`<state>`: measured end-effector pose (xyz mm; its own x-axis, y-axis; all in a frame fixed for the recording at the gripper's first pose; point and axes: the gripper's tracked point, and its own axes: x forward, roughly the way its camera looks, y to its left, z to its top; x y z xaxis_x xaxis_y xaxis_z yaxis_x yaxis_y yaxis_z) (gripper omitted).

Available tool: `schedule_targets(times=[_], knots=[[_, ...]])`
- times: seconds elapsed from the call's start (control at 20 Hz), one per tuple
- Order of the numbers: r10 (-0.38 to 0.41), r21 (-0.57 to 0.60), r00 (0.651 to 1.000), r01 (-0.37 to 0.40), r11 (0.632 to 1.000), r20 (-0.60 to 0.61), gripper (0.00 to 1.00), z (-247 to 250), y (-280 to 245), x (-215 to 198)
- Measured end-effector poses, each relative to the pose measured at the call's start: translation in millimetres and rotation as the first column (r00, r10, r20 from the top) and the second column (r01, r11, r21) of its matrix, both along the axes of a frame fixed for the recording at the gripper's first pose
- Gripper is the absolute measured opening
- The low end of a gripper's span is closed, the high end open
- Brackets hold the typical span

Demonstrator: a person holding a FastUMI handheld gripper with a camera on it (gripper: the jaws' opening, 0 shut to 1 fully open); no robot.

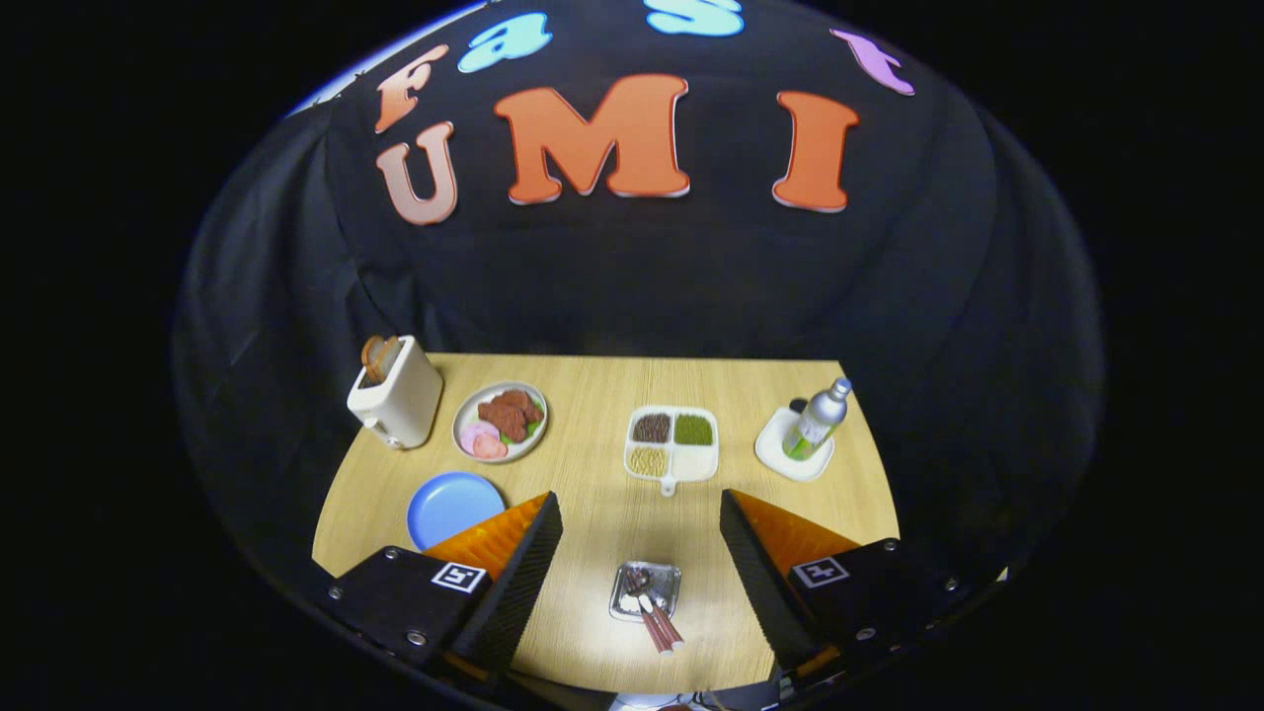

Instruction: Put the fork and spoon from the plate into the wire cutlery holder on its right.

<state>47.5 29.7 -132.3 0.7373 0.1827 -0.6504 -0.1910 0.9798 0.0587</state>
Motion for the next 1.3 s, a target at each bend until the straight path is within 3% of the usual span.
schedule_targets(times=[0.1,0.25,0.55,0.8,1.05,1.3], knots=[[-0.005,-0.006,0.990,0.006,1.000,0.143,0.98,30,-3,8],[-0.031,0.018,0.946,0.027,0.999,0.324,0.98,80,-3,10],[-0.073,0.028,0.791,0.070,0.997,0.608,0.97,159,-17,3],[-0.107,0.046,0.655,0.110,0.993,0.748,0.97,204,-19,-4],[-0.059,0.000,0.538,0.108,0.994,0.841,0.98,233,-11,-17],[-0.042,-0.027,0.480,0.135,0.991,0.876,0.98,249,-5,-15]])
